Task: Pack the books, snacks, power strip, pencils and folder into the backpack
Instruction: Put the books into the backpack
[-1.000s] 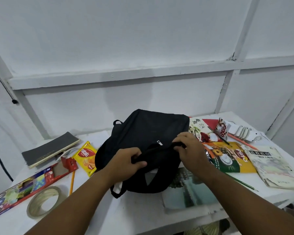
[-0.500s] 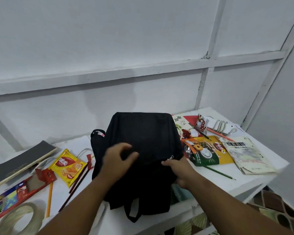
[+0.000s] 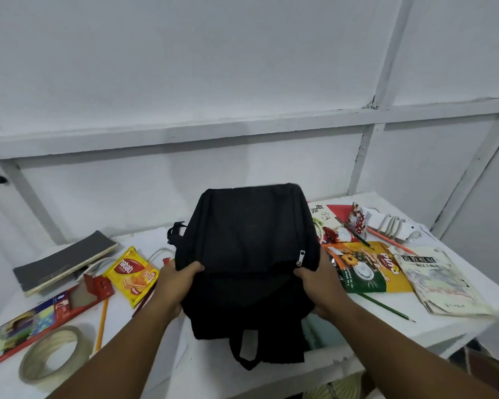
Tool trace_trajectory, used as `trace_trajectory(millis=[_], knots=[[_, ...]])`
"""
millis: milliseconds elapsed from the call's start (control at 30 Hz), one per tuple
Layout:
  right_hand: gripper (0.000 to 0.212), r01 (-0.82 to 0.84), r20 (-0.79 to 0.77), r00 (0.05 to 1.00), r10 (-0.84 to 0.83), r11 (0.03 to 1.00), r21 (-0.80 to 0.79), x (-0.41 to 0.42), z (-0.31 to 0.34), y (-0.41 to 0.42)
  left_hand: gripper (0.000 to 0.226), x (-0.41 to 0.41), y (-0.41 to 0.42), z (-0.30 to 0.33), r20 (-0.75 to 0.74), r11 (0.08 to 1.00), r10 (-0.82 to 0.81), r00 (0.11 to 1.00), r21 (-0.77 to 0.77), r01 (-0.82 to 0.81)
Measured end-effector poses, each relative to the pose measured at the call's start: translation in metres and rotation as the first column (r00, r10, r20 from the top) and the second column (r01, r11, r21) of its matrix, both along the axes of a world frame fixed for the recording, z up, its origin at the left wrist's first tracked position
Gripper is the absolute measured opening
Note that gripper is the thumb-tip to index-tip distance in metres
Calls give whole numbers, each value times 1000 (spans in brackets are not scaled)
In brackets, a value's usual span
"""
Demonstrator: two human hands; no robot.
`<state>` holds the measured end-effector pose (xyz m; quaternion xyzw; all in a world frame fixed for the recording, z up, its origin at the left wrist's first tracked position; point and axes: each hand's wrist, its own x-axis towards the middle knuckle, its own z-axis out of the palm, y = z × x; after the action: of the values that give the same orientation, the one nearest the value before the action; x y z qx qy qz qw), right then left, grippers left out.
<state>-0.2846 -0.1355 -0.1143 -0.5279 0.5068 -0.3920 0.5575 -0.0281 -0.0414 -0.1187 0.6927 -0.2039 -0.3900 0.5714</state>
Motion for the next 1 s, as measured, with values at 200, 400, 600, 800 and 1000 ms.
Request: trace_trajectory(millis=[200, 400, 600, 800, 1000], knots=[[56, -148, -61, 989, 137, 962, -228, -12, 51, -25, 47, 6, 5, 41, -252, 963, 11, 968, -259, -78], [65, -413, 0, 907, 421, 890, -193, -22, 105, -70, 40, 27, 19, 88, -385, 871, -26, 923, -462, -168], [64, -652, -293, 741, 604, 752, -98, 0, 90, -111, 106, 29, 53, 54, 155, 831, 522, 839, -312, -460], [81, -749, -652, 564, 506, 646, -147, 26, 20, -121, 66, -17, 87, -30, 651, 948, 243, 719, -3, -317], [93, -798, -725, 520, 452, 559, -225, 21, -36, -129, 67, -35, 102, -46, 715, 886, -101, 692, 381, -264]])
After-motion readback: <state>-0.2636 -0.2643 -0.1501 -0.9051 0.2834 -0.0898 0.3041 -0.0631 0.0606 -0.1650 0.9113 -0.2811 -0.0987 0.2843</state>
